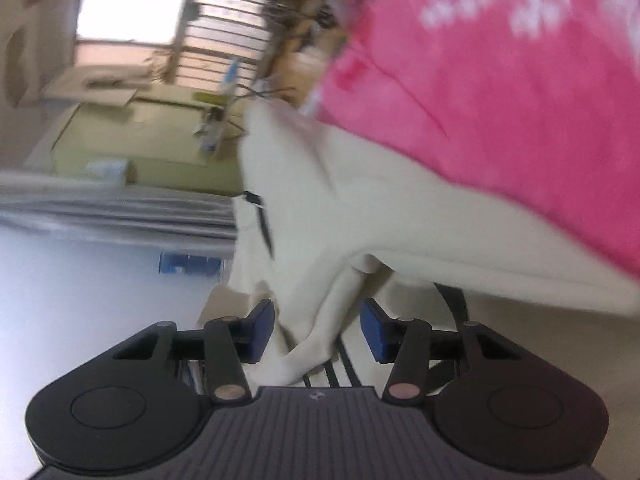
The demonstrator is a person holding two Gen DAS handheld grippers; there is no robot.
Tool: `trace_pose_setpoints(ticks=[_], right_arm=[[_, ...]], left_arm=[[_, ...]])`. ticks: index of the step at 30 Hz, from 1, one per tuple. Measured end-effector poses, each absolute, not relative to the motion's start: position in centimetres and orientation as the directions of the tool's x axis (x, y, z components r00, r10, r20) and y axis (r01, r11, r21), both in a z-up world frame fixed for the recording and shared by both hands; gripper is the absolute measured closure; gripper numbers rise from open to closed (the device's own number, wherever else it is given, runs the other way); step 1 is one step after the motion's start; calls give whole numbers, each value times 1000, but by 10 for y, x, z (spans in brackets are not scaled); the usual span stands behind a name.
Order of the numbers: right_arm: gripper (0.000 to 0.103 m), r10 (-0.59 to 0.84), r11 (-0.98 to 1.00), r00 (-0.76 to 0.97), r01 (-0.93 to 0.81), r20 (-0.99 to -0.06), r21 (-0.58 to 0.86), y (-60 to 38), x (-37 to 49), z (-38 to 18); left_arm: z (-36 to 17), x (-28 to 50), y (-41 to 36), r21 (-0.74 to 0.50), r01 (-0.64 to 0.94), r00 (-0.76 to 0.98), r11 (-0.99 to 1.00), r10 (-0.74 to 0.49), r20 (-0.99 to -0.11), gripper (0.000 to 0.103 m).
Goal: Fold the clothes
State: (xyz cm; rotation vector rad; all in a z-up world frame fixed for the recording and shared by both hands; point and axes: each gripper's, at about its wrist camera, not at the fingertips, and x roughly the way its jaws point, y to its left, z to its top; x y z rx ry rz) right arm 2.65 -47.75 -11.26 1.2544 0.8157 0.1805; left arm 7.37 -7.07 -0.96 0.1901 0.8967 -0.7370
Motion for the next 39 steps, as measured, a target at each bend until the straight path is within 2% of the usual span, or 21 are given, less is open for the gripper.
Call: trace_pose_setpoints(ticks=[6,8,11,12,13,15,18,24,27,29,31,33,36,39], right_arm=[[51,467,318,747,357,-473,878,-472,55,-133],[55,442,302,758,377,-479,876,-471,62,-140],[76,419,250,790,375,-449,893,-472,60,-147],[89,398,232,815,354,-421,906,-474,56,-146],[91,374,215,842,329,-389,919,-476,51,-144],[93,299,216,896,271,-328,938,-485,38,-136],[93,197,248,937,238,-290,939,-501,31,-128],[93,99,349,904,360,-416,865,-516,53,-151],[95,128,328,889,381,-440,864,-520,52,-173],[89,158,311,887,372,-434,874,-524,48,-172],[65,187,291,884,366,-428,884,-529,41,-165],[55,217,276,875,370,-432,887,-532,26,-154],[47,262,308,843,388,-469,869,-530,8,-137],[47,356,397,816,308,-455,864,-514,-1,-116]], left_arm=[[-23,59,-104,-160,693,370,703,-537,-758,60],[-33,47,-120,-152,753,329,640,-565,-756,60],[-48,25,-148,-113,847,262,519,-594,-760,60],[-52,18,-156,-94,869,250,486,-595,-764,60],[-56,13,-161,-77,881,246,467,-591,-769,60],[-60,10,-163,-83,887,227,454,-587,-777,60],[-64,11,-159,-111,879,210,463,-587,-782,60],[-72,15,-152,-126,863,206,489,-568,-797,60],[-72,18,-144,-133,846,219,516,-565,-795,60],[-71,21,-138,-139,834,229,534,-563,-794,60],[-68,24,-130,-151,819,239,554,-568,-788,59],[-59,31,-117,-188,787,258,588,-590,-765,55],[-46,44,-96,-256,720,291,645,-616,-732,52],[-32,59,-73,-350,654,297,671,-653,-697,50]])
